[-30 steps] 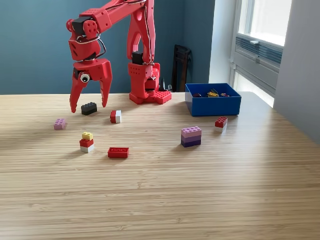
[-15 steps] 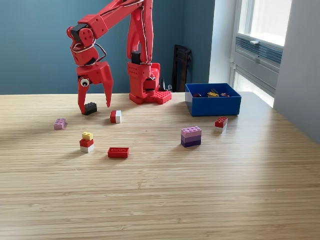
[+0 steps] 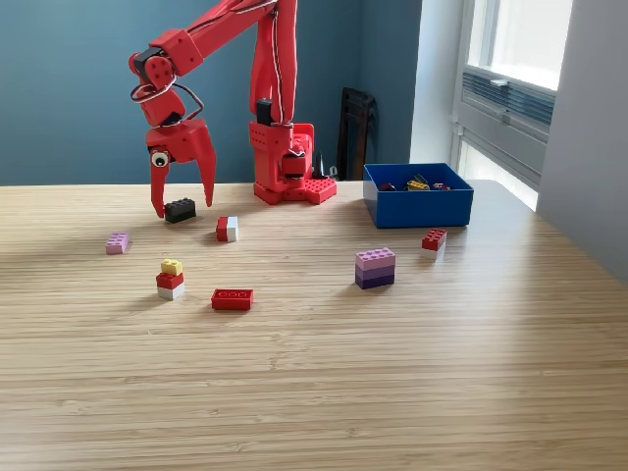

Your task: Grasp a lego block and put it in the bin.

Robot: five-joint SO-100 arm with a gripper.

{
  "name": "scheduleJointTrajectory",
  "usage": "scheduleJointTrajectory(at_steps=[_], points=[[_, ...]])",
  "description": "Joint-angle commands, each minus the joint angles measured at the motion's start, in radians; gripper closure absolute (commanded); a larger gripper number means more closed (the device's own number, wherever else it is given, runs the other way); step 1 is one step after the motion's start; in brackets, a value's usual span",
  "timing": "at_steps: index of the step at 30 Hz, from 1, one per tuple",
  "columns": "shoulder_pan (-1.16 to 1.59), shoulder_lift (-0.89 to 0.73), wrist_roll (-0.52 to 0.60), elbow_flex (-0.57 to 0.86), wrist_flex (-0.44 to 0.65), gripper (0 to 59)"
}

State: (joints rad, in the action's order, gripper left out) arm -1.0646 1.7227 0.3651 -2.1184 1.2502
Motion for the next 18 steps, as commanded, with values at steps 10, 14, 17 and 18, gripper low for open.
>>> scheduleJointTrajectory(at_steps=[10, 14, 17, 18], points=[[-0.041, 0.048, -0.044, -0.023, -0.055, 29.8], [-0.048, 0.048, -0.055, -0.043, -0.083, 31.4], [-0.048, 0.048, -0.061, -0.054, -0.097, 35.1], [-0.048, 0.048, -0.064, -0.054, -0.097, 37.5]])
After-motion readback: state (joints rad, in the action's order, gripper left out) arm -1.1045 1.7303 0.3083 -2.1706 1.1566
